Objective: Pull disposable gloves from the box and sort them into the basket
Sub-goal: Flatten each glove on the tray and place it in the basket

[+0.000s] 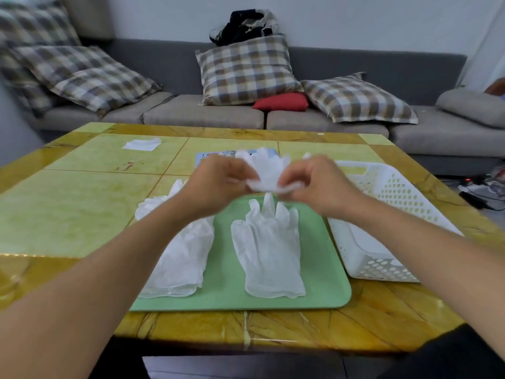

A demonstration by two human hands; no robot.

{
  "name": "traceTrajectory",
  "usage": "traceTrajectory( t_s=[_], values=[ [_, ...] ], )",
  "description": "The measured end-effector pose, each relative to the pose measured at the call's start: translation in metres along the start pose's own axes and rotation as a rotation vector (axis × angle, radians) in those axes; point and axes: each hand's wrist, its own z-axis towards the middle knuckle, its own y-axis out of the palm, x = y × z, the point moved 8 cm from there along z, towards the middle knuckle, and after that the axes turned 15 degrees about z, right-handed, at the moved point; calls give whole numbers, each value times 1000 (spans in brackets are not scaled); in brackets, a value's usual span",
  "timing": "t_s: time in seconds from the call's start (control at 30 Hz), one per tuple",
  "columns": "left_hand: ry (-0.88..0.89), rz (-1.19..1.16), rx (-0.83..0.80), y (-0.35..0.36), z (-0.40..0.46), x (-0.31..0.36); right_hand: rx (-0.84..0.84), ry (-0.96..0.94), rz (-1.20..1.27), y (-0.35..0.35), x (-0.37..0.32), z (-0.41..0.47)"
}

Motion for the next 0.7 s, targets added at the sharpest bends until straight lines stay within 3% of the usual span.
traceTrajectory(
  t_s=[0.13,0.43,0.7],
  values=[
    [37,124,-422,54,-17,-25,-258,136,-253,27,36,-17],
    [147,125,-577,59,-28,-5,-453,152,-244,40,16,-43],
    [231,430,-737,85,-53,-4,-658,210,-432,64,32,-62]
  ],
)
